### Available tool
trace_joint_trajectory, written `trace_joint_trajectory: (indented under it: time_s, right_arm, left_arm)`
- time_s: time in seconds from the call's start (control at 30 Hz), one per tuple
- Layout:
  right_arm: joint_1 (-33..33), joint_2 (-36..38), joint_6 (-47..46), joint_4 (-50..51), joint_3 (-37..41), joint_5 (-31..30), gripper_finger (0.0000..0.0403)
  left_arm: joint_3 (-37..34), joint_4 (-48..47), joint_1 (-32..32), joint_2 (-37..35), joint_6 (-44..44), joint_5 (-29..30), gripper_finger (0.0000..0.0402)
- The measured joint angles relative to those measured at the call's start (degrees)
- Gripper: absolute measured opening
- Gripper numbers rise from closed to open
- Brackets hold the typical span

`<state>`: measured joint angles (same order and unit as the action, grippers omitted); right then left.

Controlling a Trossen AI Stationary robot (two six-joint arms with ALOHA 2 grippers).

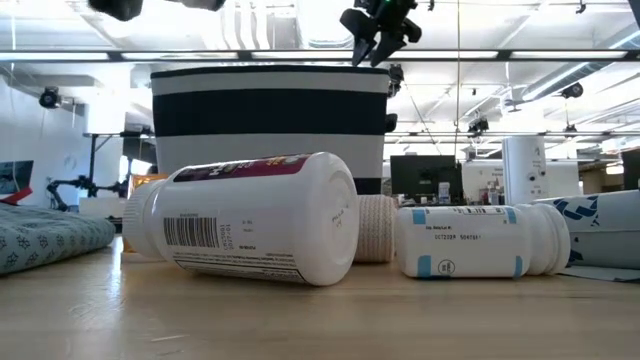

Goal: Pick & place medical supplies in basket/bin
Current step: Put the medium white pill bottle into the blue bin, then put the pink pill bottle into the blue bin

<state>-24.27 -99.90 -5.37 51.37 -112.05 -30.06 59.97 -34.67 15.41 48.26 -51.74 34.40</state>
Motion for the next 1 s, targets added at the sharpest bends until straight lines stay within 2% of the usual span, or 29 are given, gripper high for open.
trace_joint_trajectory:
  time_s: [0.27, 0.43, 0.57, 0.7, 0.8, 0.9, 1.0]
  right_arm:
    - [0.02, 0.00, -0.70, 0.11, 0.00, 0.02, 0.0260]
    - [0.25, 0.00, -2.80, 1.88, 0.00, 0.01, 0.0259]
    - [0.79, 0.00, -3.94, 5.32, 0.00, 0.00, 0.0262]
    - [1.95, 0.00, -4.15, 8.26, 0.00, -0.08, 0.0267]
    - [2.84, 0.26, -7.02, 11.82, 0.00, -0.72, 0.0270]
    - [3.74, 1.28, -11.36, 17.15, 0.00, -5.26, 0.0269]
    - [4.65, 3.04, -15.23, 24.53, 0.00, -7.80, 0.0265]
  left_arm:
    - [7.08, -0.24, -13.57, 3.79, 15.22, 17.26, 0.0233]
    - [8.94, -0.36, -22.01, 7.45, 23.40, 14.17, 0.0277]
    - [9.83, -0.33, -23.48, 9.54, 28.55, 12.56, 0.0300]
    - [10.68, -0.42, -21.43, 10.14, 31.37, 10.96, 0.0304]
    - [11.32, -0.22, -18.26, 9.03, 31.54, 5.49, 0.0304]
    - [11.28, -0.38, -15.14, 8.20, 31.15, 1.44, 0.0305]
    - [11.19, -0.63, -12.36, 7.69, 28.57, 1.08, 0.0305]
